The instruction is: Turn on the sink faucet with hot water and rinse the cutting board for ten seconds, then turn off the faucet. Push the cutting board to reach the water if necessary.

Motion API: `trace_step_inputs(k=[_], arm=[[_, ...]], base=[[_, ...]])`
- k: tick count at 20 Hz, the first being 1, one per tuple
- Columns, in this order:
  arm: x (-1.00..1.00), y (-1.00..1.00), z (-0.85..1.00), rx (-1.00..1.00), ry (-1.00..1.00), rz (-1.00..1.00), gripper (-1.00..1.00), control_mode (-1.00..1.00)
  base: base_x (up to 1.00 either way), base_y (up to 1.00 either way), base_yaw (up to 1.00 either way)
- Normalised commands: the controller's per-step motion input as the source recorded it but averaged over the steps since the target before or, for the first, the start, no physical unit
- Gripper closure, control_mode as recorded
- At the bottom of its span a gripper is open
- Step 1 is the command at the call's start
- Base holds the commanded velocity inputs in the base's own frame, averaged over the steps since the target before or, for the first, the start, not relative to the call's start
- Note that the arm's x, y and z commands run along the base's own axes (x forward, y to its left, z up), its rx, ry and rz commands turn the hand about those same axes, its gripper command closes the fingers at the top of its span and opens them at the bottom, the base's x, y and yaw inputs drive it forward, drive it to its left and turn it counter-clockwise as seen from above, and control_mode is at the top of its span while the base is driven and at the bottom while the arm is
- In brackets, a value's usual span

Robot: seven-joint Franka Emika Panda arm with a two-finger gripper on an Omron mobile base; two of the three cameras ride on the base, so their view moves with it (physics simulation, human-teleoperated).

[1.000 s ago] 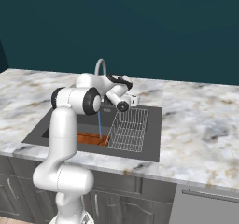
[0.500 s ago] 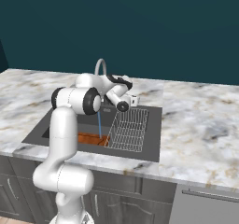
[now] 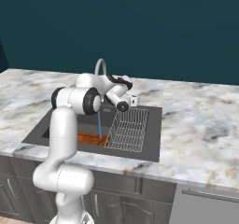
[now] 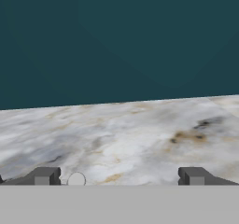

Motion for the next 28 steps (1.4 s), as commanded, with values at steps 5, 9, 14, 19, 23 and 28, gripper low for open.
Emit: trace_step_inputs(k=[5, 9, 14, 19, 23, 28], arm=[[0.0, 0.0, 0.0, 0.0, 0.0, 0.0, -1.0, -1.0], [0.0, 0.0, 0.03, 0.0, 0.0, 0.0, -1.0, -1.0], [0.0, 0.0, 0.06, 0.0, 0.0, 0.0, -1.0, -1.0], [0.0, 0.0, 0.09, 0.0, 0.0, 0.0, -1.0, -1.0], [0.0, 0.0, 0.05, 0.0, 0.0, 0.0, -1.0, -1.0], [0.0, -0.01, 0.09, 0.0, 0.0, 0.0, -1.0, -1.0]], base=[[0.0, 0.0, 0.0], [0.0, 0.0, 0.0], [0.0, 0.0, 0.0], [0.0, 0.0, 0.0], [0.0, 0.0, 0.0], [0.0, 0.0, 0.0]])
